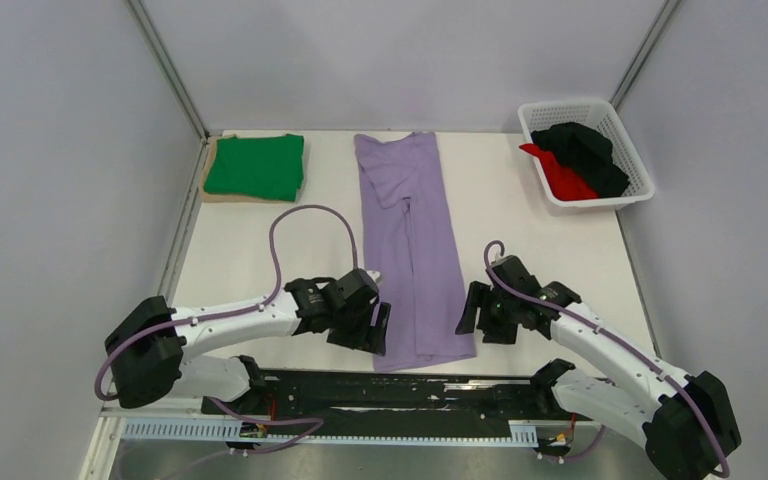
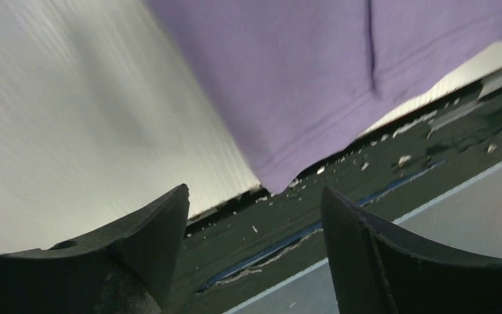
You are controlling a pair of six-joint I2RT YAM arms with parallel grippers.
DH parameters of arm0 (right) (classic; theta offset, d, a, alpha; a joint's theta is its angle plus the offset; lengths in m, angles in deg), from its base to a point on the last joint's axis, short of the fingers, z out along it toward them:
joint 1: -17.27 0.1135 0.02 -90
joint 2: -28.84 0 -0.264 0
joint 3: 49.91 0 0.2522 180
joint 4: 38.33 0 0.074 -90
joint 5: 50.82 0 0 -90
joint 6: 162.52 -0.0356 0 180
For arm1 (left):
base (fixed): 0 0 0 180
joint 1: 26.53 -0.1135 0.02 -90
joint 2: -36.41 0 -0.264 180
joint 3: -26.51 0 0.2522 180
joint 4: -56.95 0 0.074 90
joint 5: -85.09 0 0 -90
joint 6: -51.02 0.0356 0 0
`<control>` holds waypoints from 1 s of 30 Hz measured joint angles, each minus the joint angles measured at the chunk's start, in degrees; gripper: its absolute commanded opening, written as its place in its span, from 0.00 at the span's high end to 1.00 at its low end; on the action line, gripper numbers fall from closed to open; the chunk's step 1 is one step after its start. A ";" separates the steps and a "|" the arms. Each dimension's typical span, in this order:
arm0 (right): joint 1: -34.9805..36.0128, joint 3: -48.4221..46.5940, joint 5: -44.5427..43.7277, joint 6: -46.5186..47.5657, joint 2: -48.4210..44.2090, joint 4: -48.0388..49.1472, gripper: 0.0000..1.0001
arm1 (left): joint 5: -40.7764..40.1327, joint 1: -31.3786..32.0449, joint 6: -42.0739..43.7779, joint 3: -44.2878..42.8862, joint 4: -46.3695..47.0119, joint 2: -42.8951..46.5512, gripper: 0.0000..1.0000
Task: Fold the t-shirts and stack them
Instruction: Grab the bottom of the folded rectangular tshirt with both arms
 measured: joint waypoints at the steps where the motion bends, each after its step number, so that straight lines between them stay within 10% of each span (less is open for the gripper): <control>1: 0.00 0.68 0.26 -0.50 0.15 0.04 0.38 | 0.94 0.98 -1.55 1.73 0.39 0.20 0.26; 17: 0.00 6.10 3.78 -4.68 3.63 1.95 0.53 | 6.73 4.52 -13.05 8.87 15.69 -5.95 0.59; 26: 0.00 7.67 3.91 -6.60 4.76 2.89 0.82 | 5.42 4.87 -13.92 7.45 14.12 -8.13 1.00; 30: 0.02 7.72 4.37 -6.69 5.68 4.02 1.00 | 4.83 4.92 -14.27 7.15 12.68 -7.76 1.00</control>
